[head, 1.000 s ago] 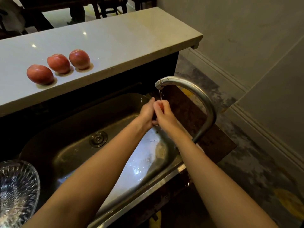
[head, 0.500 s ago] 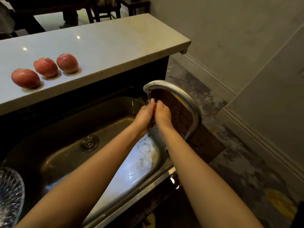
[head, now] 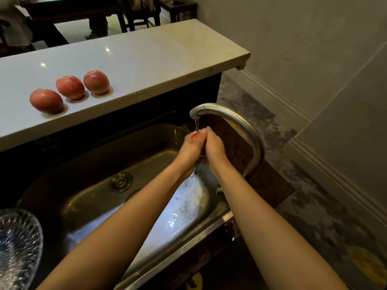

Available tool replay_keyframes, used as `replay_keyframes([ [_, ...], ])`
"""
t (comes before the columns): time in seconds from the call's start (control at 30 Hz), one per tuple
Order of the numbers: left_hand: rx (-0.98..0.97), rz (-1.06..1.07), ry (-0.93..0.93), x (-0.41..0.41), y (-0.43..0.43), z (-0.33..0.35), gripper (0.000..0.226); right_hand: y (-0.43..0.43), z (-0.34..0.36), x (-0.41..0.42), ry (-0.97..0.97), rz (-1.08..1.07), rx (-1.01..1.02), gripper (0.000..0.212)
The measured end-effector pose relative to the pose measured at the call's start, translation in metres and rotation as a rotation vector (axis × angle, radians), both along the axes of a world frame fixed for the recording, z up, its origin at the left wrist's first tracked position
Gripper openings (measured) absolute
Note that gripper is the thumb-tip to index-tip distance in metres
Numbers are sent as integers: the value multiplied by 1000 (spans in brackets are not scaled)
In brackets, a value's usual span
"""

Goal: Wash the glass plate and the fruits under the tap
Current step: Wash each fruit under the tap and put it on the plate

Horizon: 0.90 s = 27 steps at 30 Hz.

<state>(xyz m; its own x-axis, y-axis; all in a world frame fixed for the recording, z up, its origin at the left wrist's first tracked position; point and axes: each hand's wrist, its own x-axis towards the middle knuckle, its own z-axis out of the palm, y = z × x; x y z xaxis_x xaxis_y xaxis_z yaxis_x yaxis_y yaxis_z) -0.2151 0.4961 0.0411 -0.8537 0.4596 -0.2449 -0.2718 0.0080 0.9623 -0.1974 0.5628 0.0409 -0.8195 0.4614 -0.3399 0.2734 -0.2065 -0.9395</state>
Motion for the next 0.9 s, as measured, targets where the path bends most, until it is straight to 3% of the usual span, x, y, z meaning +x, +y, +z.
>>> replay_keyframes([
  [0.1, 38, 172, -137, -9, -6, 2, 41, -7, -7, 8, 110, 175, 152, 30],
  [0.17, 69, 167, -216, -9, -7, 3, 45, -11, -7, 4, 77, 114, 204, 25],
  [0.3, 52, 130, -150, 2, 1, 2, 39, -7, 3, -4, -42, -61, 19, 27],
  [0.4, 84, 139, -105, 2, -3, 7, 27, -10, 4, 0, 92, 85, 104, 33],
  [0.5, 156, 191, -209, -9, -12, 2, 41, -16, -5, 15, 172, 310, 283, 36],
  [0.57, 129, 150, -249, -10, -15, 2, 50, -13, -7, 23, 192, 338, 308, 32],
  [0.63, 97, 106, -287, -5, -11, 2, 50, -10, 0, 24, 142, 212, 247, 25],
  [0.77, 117, 37, -250, 6, 0, 2, 36, -6, 15, 8, -30, -119, 28, 36],
  [0.9, 67, 109, -175, -6, -13, 10, 47, -14, 10, 14, 106, 215, 286, 25],
])
